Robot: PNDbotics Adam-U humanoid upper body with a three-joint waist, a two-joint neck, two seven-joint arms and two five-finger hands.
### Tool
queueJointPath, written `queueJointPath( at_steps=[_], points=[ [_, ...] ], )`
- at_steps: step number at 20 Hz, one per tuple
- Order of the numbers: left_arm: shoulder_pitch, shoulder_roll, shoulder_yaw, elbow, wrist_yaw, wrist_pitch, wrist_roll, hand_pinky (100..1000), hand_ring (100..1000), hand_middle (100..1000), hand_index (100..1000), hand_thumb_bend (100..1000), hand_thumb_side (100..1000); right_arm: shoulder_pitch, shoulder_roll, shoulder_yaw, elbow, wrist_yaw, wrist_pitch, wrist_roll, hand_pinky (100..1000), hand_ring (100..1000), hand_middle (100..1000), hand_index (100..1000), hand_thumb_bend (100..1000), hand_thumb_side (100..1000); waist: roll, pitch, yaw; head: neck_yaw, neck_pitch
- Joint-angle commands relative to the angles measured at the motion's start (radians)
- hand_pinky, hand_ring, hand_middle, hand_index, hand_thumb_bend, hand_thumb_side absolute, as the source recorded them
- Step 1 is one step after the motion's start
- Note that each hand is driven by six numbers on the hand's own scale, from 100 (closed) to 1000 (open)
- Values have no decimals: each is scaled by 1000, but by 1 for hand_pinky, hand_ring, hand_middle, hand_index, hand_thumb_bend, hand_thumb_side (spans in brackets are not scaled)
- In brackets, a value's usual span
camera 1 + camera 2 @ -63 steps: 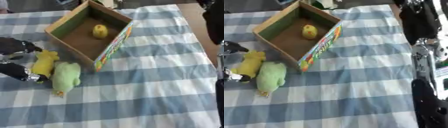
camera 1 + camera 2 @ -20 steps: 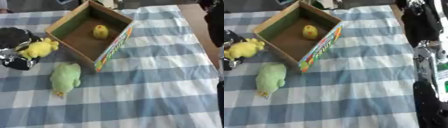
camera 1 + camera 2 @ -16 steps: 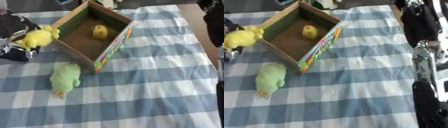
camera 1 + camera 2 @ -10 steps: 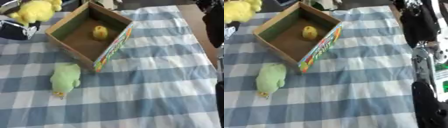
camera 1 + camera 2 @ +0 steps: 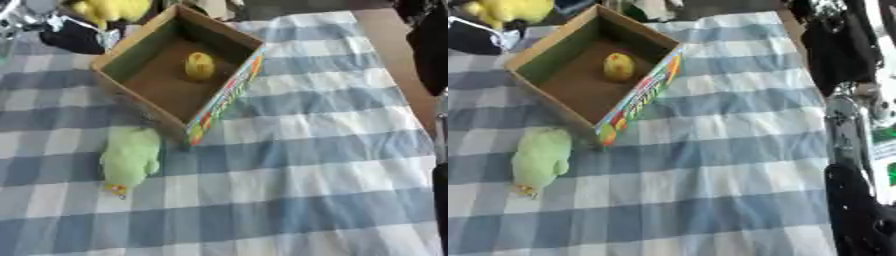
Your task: Pick up objects on the table and place them in the box.
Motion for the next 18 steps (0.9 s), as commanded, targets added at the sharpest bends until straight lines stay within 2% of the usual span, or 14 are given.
queueJointPath(
  at_steps=[1, 9, 13, 18],
  points=[
    [-37, -38, -5, 73, -11, -5, 62, 307, 523, 490, 653, 100, 295, -17, -6, -1, -21, -4, 2, 1, 833, 803, 492, 825, 100, 491, -1, -21, -6, 9, -7],
    [-67, -127, -10, 247, -13, -31, 170, 322, 537, 507, 664, 100, 281, -26, 0, 2, -22, -4, 5, 6, 834, 803, 491, 825, 100, 487, 4, -9, -35, 20, -24],
    [-68, -146, -10, 312, -22, -45, 206, 361, 577, 548, 713, 100, 258, -28, 2, 2, -24, -4, 7, 6, 835, 804, 490, 826, 100, 486, 5, -6, -41, 22, -31],
    [-62, -152, -4, 361, -83, -14, 193, 516, 742, 720, 879, 100, 218, -27, 3, 1, -24, -5, 8, 4, 835, 804, 490, 825, 100, 486, 3, -7, -41, 21, -31]
  ],
)
